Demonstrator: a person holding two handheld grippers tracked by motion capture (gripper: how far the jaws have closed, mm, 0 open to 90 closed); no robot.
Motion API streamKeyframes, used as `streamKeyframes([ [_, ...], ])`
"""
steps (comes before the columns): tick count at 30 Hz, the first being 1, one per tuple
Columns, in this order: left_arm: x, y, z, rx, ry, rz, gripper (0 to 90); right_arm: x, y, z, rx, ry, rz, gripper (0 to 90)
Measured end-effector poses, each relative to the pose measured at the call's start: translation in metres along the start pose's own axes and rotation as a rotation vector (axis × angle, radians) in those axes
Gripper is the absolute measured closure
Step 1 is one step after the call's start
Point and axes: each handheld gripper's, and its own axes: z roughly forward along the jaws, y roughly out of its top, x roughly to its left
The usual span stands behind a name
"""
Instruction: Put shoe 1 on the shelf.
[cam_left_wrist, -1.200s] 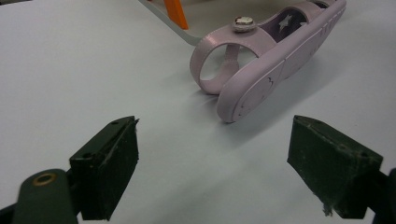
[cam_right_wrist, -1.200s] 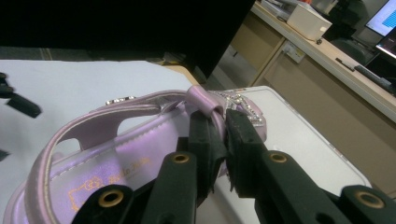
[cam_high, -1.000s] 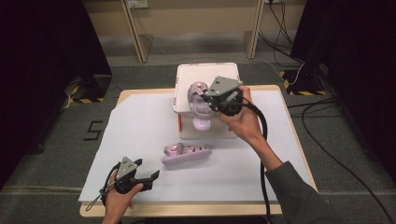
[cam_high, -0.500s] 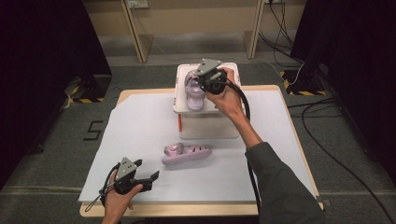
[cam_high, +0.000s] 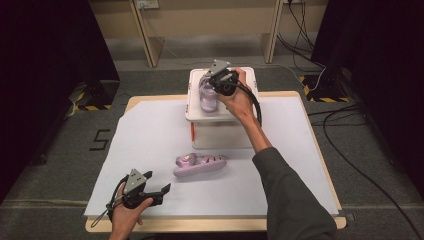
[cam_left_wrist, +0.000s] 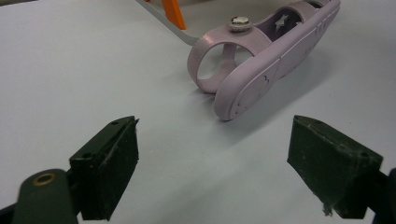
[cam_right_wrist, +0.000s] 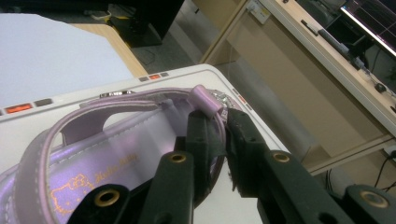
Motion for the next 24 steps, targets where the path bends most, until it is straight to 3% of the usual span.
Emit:
streamKeyframes([
  [10,0.001,0.0,-0.001,-0.004,-0.001,0.004,15.6,0.007,-0.001,0.01,0.019,-0.037,0.001,75.3],
  [14,0.0,0.0,-0.001,-0.001,-0.001,0.006,15.7,0.007,-0.002,0.008,0.015,-0.034,0.031,59.8],
  [15,0.0,0.0,-0.001,-0.002,0.0,0.006,15.7,0.007,-0.002,0.005,0.012,-0.03,0.078,57.8],
  [20,0.002,0.0,-0.001,-0.004,0.004,0.001,15.7,0.01,-0.002,-0.019,-0.052,-0.046,0.157,43.2],
  [24,0.002,0.0,-0.002,-0.005,0.008,-0.004,15.7,0.016,-0.004,-0.045,-0.116,-0.023,0.162,39.5],
])
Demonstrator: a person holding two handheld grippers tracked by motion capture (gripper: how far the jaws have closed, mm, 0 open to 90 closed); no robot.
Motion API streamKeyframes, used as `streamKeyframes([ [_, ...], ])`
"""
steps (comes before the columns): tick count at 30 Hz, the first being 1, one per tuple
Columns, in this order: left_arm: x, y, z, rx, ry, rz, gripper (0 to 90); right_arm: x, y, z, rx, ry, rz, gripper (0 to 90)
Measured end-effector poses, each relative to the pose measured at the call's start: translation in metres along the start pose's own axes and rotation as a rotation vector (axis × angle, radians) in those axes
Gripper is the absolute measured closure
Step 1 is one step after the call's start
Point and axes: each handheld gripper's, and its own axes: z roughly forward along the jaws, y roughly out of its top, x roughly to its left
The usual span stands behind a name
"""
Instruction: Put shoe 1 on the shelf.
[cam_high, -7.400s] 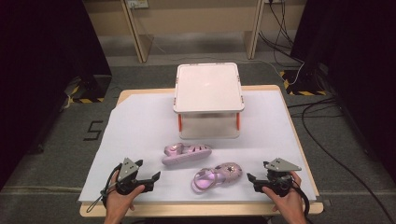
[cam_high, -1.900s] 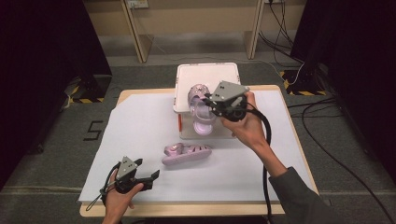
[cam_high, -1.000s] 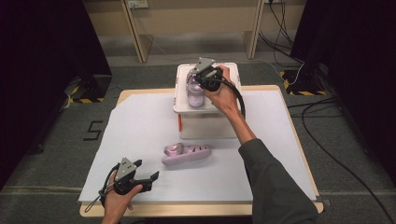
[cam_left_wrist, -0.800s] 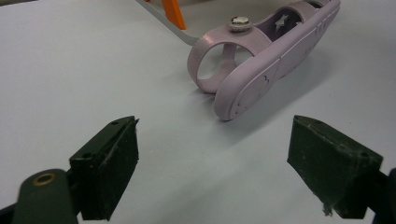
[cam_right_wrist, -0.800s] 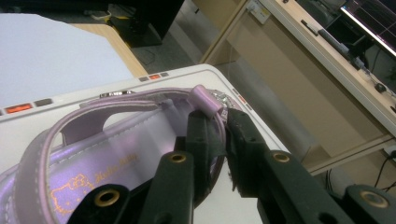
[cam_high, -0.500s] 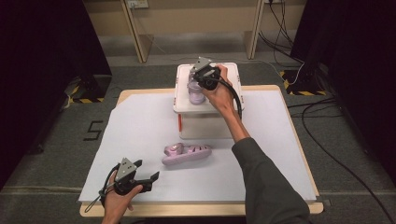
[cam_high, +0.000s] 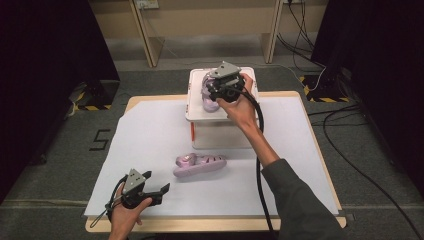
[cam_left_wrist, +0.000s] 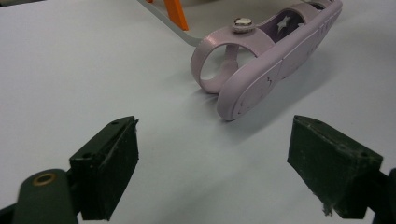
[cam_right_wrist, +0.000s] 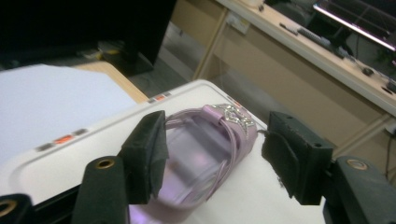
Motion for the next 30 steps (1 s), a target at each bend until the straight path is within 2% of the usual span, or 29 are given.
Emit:
streamKeyframes([
  [4,0.001,0.0,0.0,0.001,0.004,0.003,15.7,0.009,-0.006,-0.027,-0.04,0.063,0.014,38.0],
  [5,0.001,0.0,0.0,0.003,0.005,0.001,15.7,0.012,-0.009,-0.033,-0.056,0.083,0.003,37.8],
  [10,0.001,0.001,0.0,0.003,0.004,0.003,15.7,0.039,-0.032,-0.052,-0.061,0.196,0.016,37.3],
  [14,0.0,0.0,0.0,0.005,0.005,0.0,15.7,0.063,-0.055,-0.052,-0.052,0.277,0.031,38.7],
  [15,0.001,0.001,0.0,0.006,0.006,0.003,15.7,0.068,-0.06,-0.051,-0.05,0.292,0.02,38.9],
  [19,0.001,0.0,-0.001,0.01,0.005,0.0,15.7,0.084,-0.078,-0.047,-0.041,0.339,0.038,39.9],
  [22,0.001,0.0,-0.001,0.01,0.006,-0.001,15.7,0.093,-0.089,-0.045,-0.037,0.355,0.054,41.6],
  [24,0.0,0.0,0.0,0.008,0.005,0.002,15.7,0.098,-0.094,-0.041,-0.009,0.366,0.031,41.3],
  [26,0.0,0.001,-0.001,0.005,0.001,0.005,15.7,0.103,-0.099,-0.039,-0.003,0.366,0.04,41.4],
  [30,-0.001,0.003,-0.001,0.007,-0.004,0.013,15.7,0.113,-0.108,-0.035,0.017,0.402,0.034,41.9],
])
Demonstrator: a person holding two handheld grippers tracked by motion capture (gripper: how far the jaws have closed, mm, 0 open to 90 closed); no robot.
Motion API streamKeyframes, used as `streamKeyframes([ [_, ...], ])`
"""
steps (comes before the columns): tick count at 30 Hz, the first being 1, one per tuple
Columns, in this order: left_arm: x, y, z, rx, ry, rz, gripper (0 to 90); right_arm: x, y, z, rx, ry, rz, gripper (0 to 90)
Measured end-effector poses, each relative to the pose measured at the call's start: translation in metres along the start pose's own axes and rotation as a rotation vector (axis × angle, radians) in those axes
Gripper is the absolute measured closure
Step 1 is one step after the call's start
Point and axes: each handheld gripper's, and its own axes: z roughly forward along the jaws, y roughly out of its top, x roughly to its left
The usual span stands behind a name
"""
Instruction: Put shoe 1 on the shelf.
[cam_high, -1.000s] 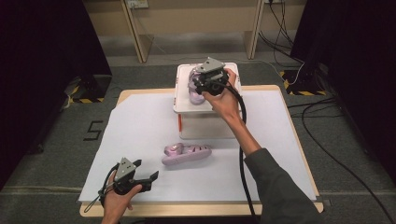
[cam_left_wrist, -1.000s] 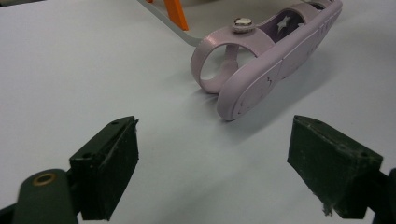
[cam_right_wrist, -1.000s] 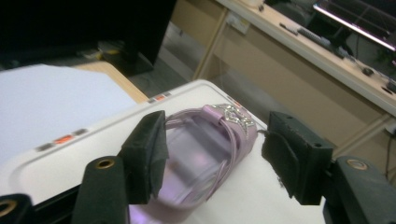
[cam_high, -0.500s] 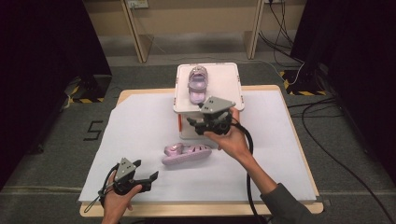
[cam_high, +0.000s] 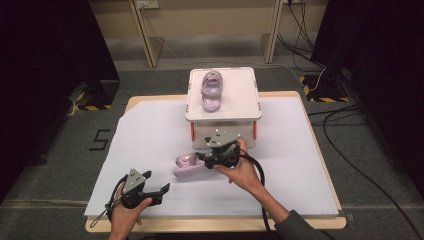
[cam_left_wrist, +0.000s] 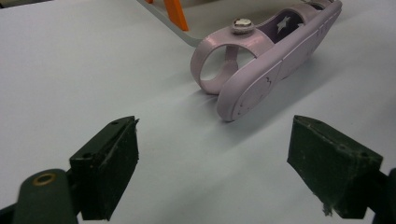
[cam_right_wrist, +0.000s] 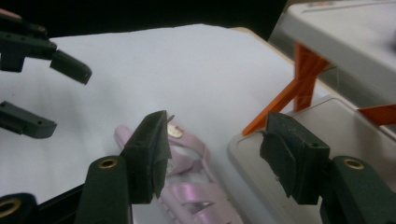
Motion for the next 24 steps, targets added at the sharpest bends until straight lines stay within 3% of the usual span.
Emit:
streamKeyframes([
  [14,0.004,-0.002,-0.005,-0.007,0.01,-0.007,15.7,0.027,-0.011,0.029,0.063,0.095,-0.035,42.5],
  [24,0.006,-0.002,-0.005,-0.009,0.014,-0.011,15.7,0.039,-0.017,0.04,0.089,0.127,-0.055,42.5],
])
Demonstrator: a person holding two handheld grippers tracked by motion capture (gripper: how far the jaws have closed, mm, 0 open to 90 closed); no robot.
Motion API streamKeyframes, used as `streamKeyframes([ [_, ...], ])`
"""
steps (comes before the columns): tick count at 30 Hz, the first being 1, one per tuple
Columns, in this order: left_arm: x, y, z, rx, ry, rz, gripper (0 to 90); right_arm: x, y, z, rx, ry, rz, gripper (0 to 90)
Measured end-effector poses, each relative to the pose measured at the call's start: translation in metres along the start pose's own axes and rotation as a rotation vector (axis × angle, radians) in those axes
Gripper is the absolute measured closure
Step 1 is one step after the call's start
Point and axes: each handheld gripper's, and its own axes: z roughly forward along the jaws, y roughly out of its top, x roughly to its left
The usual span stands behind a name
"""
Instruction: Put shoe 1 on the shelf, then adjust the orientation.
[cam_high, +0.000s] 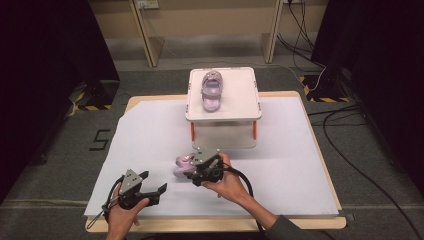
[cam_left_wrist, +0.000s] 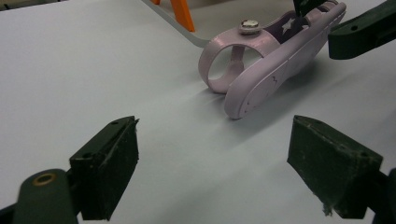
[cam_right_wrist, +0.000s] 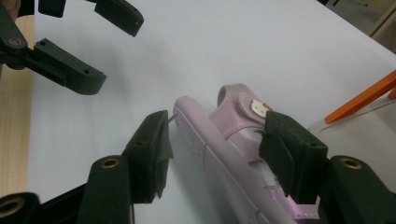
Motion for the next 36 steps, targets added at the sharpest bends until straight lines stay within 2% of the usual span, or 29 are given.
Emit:
streamKeyframes([
  [10,0.003,-0.002,0.001,0.004,0.006,-0.008,15.7,0.004,-0.003,0.004,0.016,0.022,0.016,42.5],
  [19,0.008,-0.003,-0.002,0.005,0.018,-0.021,15.7,0.007,-0.005,0.009,0.026,0.025,-0.002,42.4],
  [25,0.008,-0.004,-0.001,0.007,0.019,-0.018,15.7,0.009,-0.007,0.008,0.038,0.021,-0.017,42.9],
  [30,0.007,-0.003,-0.001,0.006,0.018,-0.017,15.8,0.012,-0.013,0.007,0.057,0.028,0.0,43.3],
  [36,0.005,0.0,0.002,0.007,0.009,-0.005,15.8,0.016,-0.02,-0.001,0.081,0.038,-0.005,43.7],
])
